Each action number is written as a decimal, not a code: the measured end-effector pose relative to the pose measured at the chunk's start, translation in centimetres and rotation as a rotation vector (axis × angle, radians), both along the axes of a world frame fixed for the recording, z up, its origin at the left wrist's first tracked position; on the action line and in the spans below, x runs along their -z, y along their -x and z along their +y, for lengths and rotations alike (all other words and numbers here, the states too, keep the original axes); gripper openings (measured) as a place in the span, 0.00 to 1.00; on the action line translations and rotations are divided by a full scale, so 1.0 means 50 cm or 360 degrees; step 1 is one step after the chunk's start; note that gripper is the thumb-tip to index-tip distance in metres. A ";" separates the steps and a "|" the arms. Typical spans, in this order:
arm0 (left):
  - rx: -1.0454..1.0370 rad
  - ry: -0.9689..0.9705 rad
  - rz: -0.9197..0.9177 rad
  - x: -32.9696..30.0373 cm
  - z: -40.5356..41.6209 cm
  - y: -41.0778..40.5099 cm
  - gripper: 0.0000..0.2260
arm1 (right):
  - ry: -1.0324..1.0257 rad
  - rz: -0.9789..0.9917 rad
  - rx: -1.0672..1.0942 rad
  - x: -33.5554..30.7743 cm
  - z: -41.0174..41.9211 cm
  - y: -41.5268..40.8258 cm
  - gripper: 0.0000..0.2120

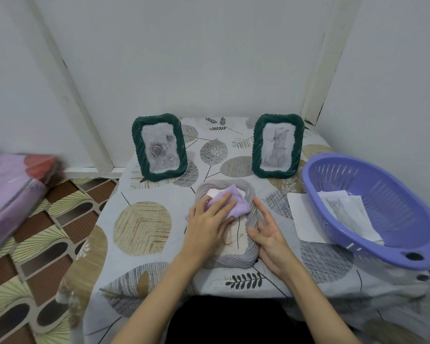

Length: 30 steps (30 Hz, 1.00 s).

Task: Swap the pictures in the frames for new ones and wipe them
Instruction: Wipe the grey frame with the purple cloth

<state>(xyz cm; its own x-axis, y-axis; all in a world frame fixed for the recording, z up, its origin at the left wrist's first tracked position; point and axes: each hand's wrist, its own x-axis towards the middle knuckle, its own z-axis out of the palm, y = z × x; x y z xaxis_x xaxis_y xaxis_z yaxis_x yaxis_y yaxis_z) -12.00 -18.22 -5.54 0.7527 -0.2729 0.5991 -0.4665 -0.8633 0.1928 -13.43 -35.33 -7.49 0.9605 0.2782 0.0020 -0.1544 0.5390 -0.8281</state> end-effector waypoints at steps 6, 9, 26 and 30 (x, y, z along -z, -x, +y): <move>-0.0065 0.0241 0.0024 -0.027 0.034 -0.002 0.18 | 0.0004 -0.0063 0.0055 -0.016 -0.007 -0.006 0.42; 0.0050 0.0287 0.0083 -0.012 0.045 0.026 0.18 | -0.0007 -0.0071 0.0055 -0.019 -0.002 -0.009 0.42; -0.0206 0.0364 -0.0143 -0.050 0.034 0.050 0.15 | 0.0010 -0.0175 0.0004 -0.067 0.007 0.005 0.41; -0.0205 0.0487 -0.0094 -0.054 0.026 0.055 0.15 | 0.0066 -0.0188 -0.0038 -0.070 0.011 0.013 0.41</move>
<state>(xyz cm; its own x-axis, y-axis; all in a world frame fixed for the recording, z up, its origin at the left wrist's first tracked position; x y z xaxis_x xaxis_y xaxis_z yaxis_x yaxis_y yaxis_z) -14.76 -16.94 -2.83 0.7308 0.0217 0.6822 -0.3752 -0.8222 0.4281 -14.07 -34.80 -3.98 0.9473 0.3035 0.1029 -0.0668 0.5011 -0.8628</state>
